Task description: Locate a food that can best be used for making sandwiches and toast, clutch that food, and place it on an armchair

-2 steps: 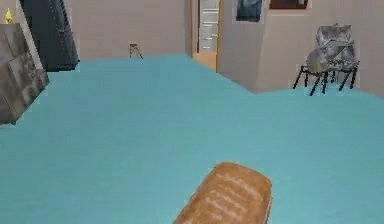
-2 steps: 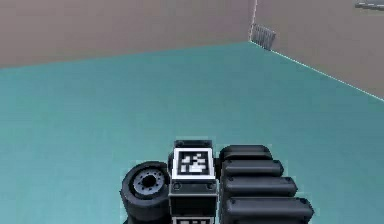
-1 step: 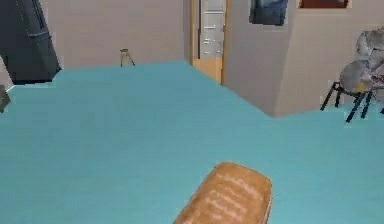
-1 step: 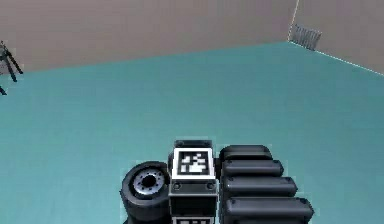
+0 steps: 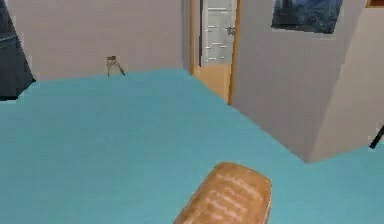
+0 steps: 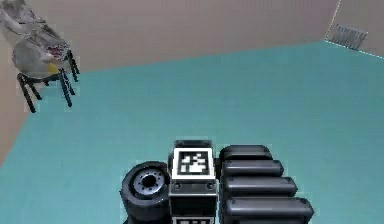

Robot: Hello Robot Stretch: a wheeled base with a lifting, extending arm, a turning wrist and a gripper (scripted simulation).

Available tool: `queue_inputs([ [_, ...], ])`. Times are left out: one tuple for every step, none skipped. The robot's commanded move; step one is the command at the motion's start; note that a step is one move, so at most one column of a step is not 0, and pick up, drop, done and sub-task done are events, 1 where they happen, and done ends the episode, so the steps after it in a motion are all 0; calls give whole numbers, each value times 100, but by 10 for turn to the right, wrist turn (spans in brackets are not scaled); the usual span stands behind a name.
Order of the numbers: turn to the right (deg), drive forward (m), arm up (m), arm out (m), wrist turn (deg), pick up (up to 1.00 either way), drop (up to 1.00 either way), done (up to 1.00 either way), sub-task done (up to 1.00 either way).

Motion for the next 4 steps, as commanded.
queue_inputs([
  [0, 100, 0, 0, 0, 0, 0, 0, 0],
  [0, 100, 0, 0, 0, 0, 0, 0, 0],
  [0, 100, 0, 0, 0, 0, 0, 0, 0],
  [-30, 0, 0, 0, 0, 0, 0, 0, 0],
])
